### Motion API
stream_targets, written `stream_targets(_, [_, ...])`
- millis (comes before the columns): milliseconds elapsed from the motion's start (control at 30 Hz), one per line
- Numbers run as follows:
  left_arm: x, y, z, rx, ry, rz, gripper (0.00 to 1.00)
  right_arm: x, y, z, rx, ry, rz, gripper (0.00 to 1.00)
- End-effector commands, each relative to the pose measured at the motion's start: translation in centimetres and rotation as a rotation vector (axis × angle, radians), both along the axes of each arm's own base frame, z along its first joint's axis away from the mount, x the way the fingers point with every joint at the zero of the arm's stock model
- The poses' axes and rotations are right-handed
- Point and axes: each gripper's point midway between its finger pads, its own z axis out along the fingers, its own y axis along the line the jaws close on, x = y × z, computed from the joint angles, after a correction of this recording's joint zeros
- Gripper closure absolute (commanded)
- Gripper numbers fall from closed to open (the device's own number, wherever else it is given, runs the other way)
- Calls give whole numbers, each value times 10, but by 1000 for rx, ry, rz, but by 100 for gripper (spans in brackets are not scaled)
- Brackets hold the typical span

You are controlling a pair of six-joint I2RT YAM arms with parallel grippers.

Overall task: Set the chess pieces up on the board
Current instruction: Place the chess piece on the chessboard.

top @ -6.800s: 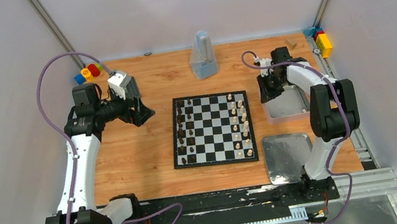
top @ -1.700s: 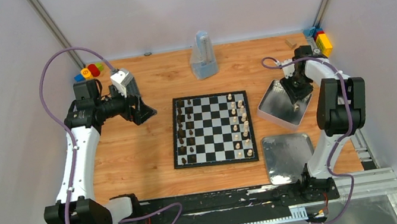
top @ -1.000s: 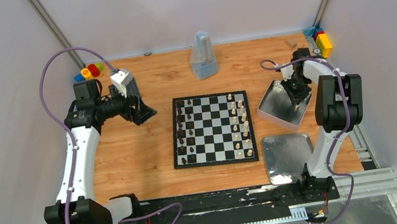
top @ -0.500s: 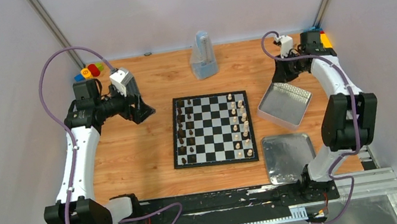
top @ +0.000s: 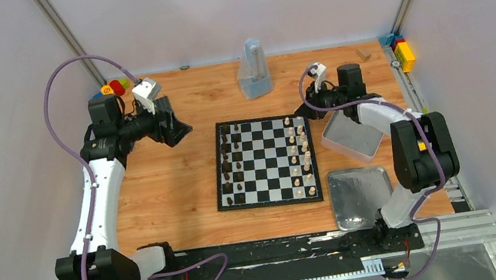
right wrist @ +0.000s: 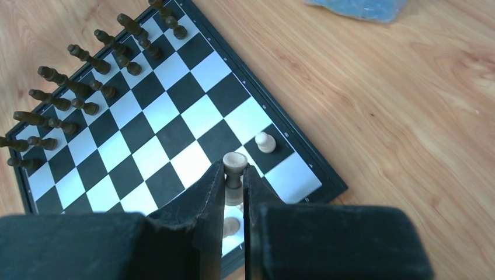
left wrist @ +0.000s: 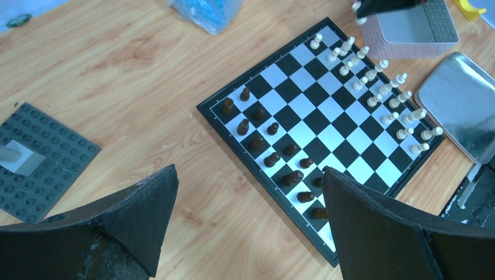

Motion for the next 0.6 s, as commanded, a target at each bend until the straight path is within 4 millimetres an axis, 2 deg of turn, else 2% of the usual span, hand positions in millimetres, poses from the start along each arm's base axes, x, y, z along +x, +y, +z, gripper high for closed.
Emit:
stream_targets(0, [3,-1,19,-30,-81,13,0,24,13,19,22,-211,30,100])
stream_targets(67, [2,-1,20,-35,-89,17,0,26,14,10,7,-216,36,100])
stream_targets(233, [2,-1,18,-34,-88,18,0,30,12,3,-40,-244,28,98])
stream_targets(267, [2,-1,16,-32,-82,15,0,31,13,-3,-79,-235,31,93])
stream_targets(433, [2,-2,12,-34,-71,12,0,33,14,-15,-151,-211,35,84])
stream_targets(567, [0,-1,10,-28,-70,8,0,31,15,-26,-192,-195,45,82])
